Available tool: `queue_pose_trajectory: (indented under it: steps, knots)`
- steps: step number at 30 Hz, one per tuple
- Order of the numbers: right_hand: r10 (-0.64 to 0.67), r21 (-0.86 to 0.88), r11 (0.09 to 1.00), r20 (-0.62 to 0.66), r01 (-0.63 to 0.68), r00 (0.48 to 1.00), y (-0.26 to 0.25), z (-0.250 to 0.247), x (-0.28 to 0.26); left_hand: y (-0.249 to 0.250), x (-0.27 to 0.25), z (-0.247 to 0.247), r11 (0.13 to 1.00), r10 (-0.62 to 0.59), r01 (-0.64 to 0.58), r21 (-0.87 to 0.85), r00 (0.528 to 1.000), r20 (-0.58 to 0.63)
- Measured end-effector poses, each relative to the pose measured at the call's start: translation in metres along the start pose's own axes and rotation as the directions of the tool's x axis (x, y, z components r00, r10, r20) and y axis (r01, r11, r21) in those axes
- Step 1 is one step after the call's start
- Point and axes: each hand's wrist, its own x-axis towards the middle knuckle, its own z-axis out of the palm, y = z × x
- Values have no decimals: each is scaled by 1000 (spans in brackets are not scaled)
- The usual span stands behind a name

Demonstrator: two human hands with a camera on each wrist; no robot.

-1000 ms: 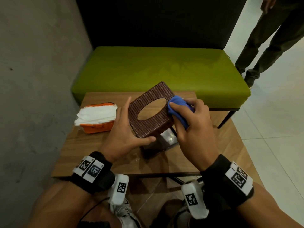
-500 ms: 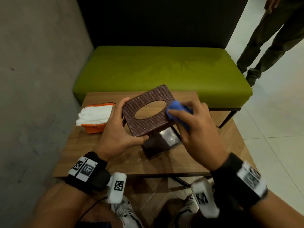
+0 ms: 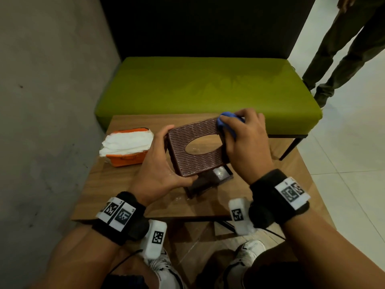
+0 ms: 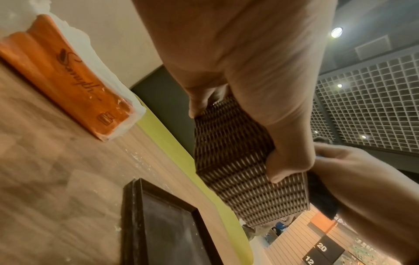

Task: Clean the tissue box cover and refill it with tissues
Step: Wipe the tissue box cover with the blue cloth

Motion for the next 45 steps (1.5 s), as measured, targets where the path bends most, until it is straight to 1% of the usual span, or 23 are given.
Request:
queue_pose_trajectory:
  steps: [2,4,6,8,10,12,15,17,18,20,22,23,25,27,28,31,32,35,36,37,39,41,45]
  knots:
    - [-57,-4,998,29,57,998,-27,8,-3,2,4,6,1000,10,-10,16,1000,-5]
    - [-178,18,984,127,177,976,-58,14,-12,5,5,12,1000,23,-23,8,1000,1]
    - [-244,26,970,165,243,956,-60,11,-12,6,4,14,999,33,-33,1,999,-12]
    - [-197,-12,980,97,199,976,-40,4,-4,6,3,12,999,44,-43,33,998,-34]
    - [-65,-54,996,3,65,998,-20,-2,3,5,2,11,996,53,-50,69,997,-48]
    - [-2,-34,999,-18,1,1000,-23,-2,2,6,4,13,996,49,-46,80,998,-47]
    - [-125,18,992,87,124,988,-65,11,-12,4,4,15,1000,27,-26,10,999,-47]
    - [-171,6,985,106,171,980,-65,11,-13,2,2,13,1000,27,-27,6,999,-45]
    - [-142,-8,990,72,143,987,-53,10,-9,3,1,11,999,35,-34,21,998,-45]
    - [-1,-11,1000,-42,1,999,-28,4,-2,4,0,9,997,58,-56,48,997,-47]
    - [82,29,996,-74,-80,994,-24,3,-2,5,1,12,996,68,-65,64,997,-38]
    - [55,42,998,-41,-53,998,-36,6,-6,6,3,14,997,64,-62,56,997,-37]
    - [-80,45,996,56,77,995,-66,13,-19,5,4,16,999,45,-45,10,998,-37]
    - [-146,15,989,87,145,986,-61,11,-18,3,3,15,999,46,-46,3,998,-31]
    - [-112,2,994,52,112,992,-47,10,-13,3,3,14,998,59,-58,25,998,-30]
    - [95,32,995,-76,-93,993,-21,3,-2,4,3,13,994,83,-80,80,996,-38]
    - [90,35,995,-69,-88,994,-28,4,-3,5,4,14,994,82,-79,75,996,-38]
    - [-91,29,996,67,89,994,-64,10,-18,6,8,16,997,71,-70,19,997,-34]
    - [-113,21,993,81,112,990,-63,8,-18,6,7,15,997,73,-72,21,997,-33]
    - [-86,7,996,59,86,995,-55,7,-15,6,6,14,996,85,-83,38,996,-34]
    - [50,-5,999,-32,-51,998,-35,3,-9,6,4,13,991,105,-101,86,994,-38]
    - [124,-8,992,-48,-125,991,-33,3,-7,6,3,15,993,86,-82,85,996,-39]
    - [-60,54,997,98,55,993,-73,13,-22,3,7,18,998,57,-56,26,996,-63]
